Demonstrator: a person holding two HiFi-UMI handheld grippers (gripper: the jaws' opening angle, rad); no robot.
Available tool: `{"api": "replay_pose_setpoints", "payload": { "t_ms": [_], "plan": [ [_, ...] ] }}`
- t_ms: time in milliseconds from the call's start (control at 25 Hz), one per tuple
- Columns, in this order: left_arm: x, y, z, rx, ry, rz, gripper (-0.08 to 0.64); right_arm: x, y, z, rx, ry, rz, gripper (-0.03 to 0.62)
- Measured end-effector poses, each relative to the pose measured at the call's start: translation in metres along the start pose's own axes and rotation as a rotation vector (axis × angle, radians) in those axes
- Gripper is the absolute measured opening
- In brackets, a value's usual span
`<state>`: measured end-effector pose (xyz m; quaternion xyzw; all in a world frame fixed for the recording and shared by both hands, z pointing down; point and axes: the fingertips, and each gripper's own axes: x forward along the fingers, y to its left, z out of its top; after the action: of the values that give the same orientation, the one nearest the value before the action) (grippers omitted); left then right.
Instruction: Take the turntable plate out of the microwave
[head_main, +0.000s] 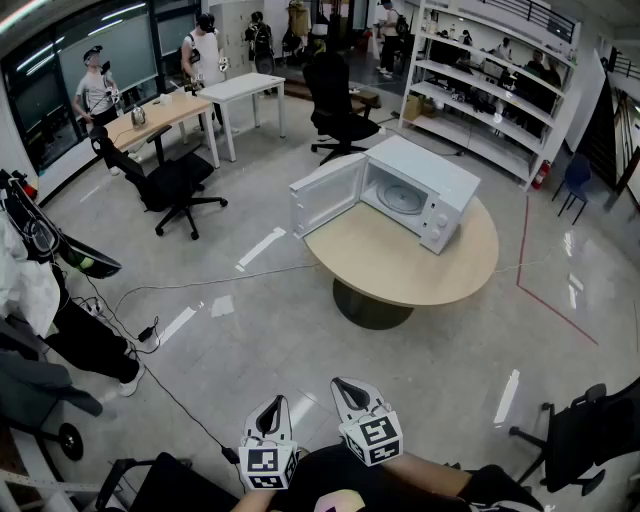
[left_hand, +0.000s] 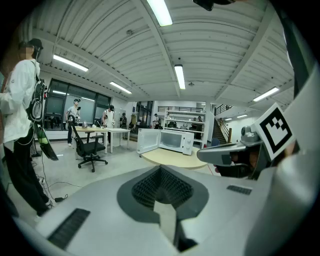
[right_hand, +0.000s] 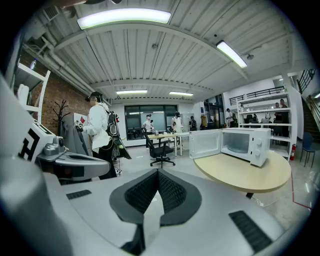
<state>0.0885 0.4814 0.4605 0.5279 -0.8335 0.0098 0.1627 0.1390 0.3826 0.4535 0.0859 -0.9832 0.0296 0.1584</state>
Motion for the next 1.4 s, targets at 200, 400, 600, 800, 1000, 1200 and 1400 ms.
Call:
{"api": "replay_pose_setpoints", "payload": {
  "t_ms": [200,400,600,800,1000,1200,1400],
  "plan": [
    [-0.016,0.022,-0.003,-0.012,-0.019,0.009,0.046,0.008,0.027,0.0,-0.009,0.001,0.004,0.015],
    [-0.024,0.039,-0.011,-0.037,-0.021,0.014,0.046,0.014,0.045,-0.004,-0.02,0.012,0.005,0.015],
    [-0.013,0.04,-0.014,-0.037,0.002,0.002,0.046,0.021,0.036,-0.009,-0.007,0.027,-0.007,0.015],
    [0.013,0.044,-0.009,-0.016,0.027,0.01,0.046,0.042,0.009,-0.005,0.021,0.023,-0.016,0.015],
    [0.049,0.05,0.005,-0.01,0.049,0.035,0.046,0.07,-0.023,0.008,0.035,0.018,-0.004,0.015],
    [0.106,0.044,0.03,0.021,0.079,0.02,0.046,0.098,-0.081,0.031,0.071,-0.001,-0.032,0.015],
    [0.183,0.023,0.052,0.037,0.128,-0.035,0.046,0.12,-0.154,0.045,0.118,-0.018,-0.077,0.015]
  ]
}}
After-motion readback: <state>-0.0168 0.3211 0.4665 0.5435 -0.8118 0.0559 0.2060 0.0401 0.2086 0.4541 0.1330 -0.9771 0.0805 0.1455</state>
